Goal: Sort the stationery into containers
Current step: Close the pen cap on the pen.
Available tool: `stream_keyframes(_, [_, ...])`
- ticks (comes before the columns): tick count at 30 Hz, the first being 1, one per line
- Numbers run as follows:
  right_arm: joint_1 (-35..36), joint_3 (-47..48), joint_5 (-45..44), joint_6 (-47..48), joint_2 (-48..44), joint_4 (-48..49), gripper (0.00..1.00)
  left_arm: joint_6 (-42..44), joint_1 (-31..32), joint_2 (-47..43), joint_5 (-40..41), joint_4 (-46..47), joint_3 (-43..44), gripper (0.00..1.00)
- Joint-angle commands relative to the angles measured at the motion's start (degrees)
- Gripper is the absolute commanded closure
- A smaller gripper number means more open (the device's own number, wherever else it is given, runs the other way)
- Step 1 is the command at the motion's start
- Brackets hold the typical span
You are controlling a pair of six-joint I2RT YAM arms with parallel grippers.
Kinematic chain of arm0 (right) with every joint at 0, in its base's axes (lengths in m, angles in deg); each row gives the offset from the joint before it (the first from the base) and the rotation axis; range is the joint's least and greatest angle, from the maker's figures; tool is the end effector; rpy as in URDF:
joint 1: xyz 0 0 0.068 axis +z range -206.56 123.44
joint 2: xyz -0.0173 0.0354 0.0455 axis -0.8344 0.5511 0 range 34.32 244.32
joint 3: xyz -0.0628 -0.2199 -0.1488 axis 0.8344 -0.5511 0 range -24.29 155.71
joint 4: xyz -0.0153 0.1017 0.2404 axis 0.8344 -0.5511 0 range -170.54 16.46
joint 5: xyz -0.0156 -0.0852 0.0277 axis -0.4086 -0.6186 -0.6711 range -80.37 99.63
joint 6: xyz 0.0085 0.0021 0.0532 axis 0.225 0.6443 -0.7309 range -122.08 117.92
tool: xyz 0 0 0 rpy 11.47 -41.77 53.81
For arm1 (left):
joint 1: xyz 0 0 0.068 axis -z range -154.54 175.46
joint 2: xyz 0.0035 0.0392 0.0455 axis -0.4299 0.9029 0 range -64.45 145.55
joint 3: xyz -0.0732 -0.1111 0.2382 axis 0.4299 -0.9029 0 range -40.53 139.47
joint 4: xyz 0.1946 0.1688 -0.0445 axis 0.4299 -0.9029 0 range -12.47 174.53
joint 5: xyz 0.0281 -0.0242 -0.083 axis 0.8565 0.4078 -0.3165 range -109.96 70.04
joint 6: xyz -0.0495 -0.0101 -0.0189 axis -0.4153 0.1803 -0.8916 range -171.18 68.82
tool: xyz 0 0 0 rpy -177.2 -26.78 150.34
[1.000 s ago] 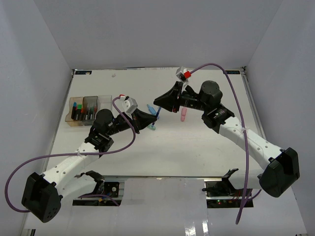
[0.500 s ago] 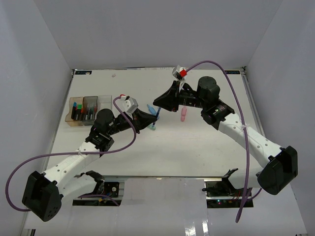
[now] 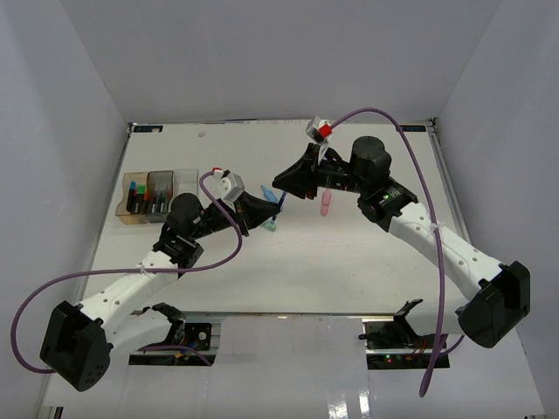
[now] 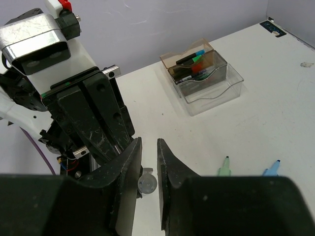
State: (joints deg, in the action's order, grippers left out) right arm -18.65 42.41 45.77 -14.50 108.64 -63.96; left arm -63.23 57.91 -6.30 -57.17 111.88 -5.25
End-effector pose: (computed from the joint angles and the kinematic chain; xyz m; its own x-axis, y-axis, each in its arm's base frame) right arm 0.2255 0.2023 0.3982 -0.1804 0.0797 -0.9804 -0.9445 0.2642 0.1953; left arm 0.1840 -0.1426 0.3058 -0.1309 -0.1139 -0.9848 0.9292 0.3321 -0.1619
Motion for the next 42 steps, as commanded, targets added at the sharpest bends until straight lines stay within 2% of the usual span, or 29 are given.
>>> stream_keyframes(1, [0.15, 1.51, -0.72, 0.3, -1.29, -0.01, 0.75, -0.16, 0.16, 0.21, -2.16, 4.29, 0.04, 1.0])
stream_keyframes(9, [0.23, 1.68, -0.64, 0.21, -2.08, 0.79, 0.69, -0.07, 0.16, 0.74, -1.81, 4.11, 0.22, 1.0])
stream_keyframes(24, [0.23, 0.72, -0.28, -0.32, -3.57, 2.28, 0.31, -0.34, 0.16, 0.91, -1.46, 4.11, 0.04, 1.0])
stream_keyframes(42, [0.15, -8.86, -3.89, 1.44, -8.93, 4.83, 0.29, -1.57, 0.16, -0.58, -0.23, 4.9, -0.48, 1.0])
